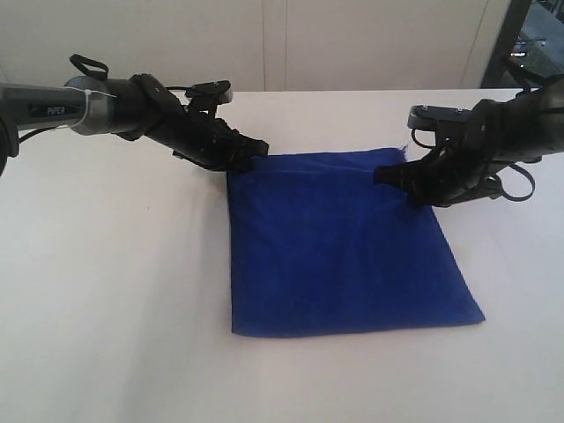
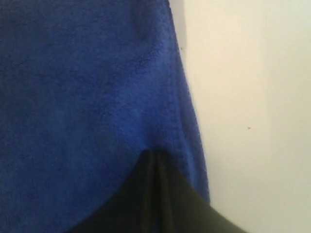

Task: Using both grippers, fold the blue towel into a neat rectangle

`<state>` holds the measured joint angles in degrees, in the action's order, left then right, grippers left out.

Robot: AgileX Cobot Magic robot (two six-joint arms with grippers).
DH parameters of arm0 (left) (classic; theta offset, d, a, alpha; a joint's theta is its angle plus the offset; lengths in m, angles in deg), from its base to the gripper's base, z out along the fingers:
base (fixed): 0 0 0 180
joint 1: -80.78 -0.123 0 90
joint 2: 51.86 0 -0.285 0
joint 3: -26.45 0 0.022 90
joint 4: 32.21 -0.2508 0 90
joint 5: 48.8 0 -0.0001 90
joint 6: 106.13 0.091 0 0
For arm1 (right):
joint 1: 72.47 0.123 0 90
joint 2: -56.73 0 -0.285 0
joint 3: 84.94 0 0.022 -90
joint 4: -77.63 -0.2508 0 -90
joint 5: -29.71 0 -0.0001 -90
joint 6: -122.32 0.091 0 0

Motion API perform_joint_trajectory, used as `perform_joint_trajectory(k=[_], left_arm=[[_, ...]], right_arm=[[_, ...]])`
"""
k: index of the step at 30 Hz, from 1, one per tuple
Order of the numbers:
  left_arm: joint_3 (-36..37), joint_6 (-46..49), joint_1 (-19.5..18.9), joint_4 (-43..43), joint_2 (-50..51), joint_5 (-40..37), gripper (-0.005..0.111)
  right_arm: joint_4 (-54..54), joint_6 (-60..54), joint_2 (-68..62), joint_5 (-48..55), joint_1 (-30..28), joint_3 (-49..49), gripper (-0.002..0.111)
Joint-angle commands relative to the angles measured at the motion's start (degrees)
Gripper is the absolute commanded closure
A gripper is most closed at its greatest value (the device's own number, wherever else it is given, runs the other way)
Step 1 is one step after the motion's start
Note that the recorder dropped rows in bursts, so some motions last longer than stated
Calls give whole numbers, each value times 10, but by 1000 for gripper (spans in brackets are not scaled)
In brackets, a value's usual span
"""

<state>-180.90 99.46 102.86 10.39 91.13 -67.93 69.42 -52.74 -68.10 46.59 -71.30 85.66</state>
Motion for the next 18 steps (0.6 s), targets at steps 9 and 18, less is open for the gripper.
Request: perform_joint_trajectory(k=[9, 18], left_arm=[[-1, -16, -1, 2, -3, 2, 91], [-1, 29, -2, 2, -61, -48, 59]], right_arm=[[7, -14, 97, 38, -3, -5, 108], [7, -22, 169, 110, -3, -9, 108]])
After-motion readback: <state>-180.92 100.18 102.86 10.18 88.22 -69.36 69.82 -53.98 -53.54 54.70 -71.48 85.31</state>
